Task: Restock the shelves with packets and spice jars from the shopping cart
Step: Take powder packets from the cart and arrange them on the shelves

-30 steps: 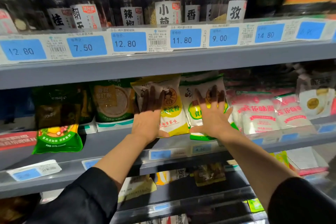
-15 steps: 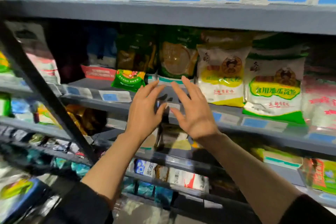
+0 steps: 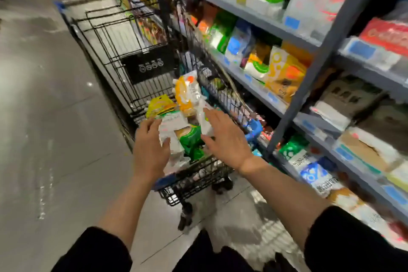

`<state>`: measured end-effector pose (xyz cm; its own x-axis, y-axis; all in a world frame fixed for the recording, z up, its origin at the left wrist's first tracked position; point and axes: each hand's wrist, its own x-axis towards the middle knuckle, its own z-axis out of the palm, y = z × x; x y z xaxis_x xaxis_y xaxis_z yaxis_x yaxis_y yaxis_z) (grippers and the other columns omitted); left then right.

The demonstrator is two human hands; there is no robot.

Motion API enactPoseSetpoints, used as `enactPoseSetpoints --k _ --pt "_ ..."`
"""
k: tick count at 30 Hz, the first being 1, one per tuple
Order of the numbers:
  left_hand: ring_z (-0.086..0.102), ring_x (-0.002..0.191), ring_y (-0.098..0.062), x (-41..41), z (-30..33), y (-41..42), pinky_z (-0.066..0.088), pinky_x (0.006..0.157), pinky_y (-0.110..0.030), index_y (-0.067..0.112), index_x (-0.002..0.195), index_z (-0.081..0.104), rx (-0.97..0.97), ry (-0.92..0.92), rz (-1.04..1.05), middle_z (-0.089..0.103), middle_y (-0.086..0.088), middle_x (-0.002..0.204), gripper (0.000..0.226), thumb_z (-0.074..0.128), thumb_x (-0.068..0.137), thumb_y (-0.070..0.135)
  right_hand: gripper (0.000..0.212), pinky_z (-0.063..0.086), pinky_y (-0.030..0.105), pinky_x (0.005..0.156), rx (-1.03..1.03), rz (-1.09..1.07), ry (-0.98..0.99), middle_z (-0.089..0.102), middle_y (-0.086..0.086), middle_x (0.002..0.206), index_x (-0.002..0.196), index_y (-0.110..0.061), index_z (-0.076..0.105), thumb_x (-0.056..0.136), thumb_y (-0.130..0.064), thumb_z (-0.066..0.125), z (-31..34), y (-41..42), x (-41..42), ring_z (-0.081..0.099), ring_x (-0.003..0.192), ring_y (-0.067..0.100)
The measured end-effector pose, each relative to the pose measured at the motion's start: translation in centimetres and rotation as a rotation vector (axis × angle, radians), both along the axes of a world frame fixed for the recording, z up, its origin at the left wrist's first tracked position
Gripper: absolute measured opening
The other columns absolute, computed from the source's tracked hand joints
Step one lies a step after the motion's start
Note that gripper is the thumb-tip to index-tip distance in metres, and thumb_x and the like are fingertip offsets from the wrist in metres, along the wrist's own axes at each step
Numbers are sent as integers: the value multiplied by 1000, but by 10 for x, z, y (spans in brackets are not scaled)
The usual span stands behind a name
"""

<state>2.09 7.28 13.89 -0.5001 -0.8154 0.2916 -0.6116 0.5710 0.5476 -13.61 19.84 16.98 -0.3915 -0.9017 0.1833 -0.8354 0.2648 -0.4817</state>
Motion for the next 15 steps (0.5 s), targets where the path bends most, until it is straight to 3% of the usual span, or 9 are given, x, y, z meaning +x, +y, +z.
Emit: enactPoseSetpoints --k 5,12,15 --pt "52 111 -33 41 -23 -33 46 87 -40 5 129 56 22 -56 138 52 -16 124 52 70 79 4 67 33 40 106 238 88 -101 34 11 147 149 -11 22 94 -32 54 -34 -67 11 30 136 26" --pt "33 141 -33 27 -61 -57 40 107 -46 6 139 49 61 -180 184 36 -16 151 64 72 80 6 57 38 34 96 476 152 -312 41 9 144 140 -12 37 91 -30 60 -102 -141 -30 41 129 28" --pt "31 142 -36 21 -65 -66 39 108 -52 1 135 53 46 -250 204 39 -20 149 69 80 72 8 54 41 31 92 559 191 -444 47 12 139 135 -7 44 89 -28 64 -134 -171 -41 47 124 28"
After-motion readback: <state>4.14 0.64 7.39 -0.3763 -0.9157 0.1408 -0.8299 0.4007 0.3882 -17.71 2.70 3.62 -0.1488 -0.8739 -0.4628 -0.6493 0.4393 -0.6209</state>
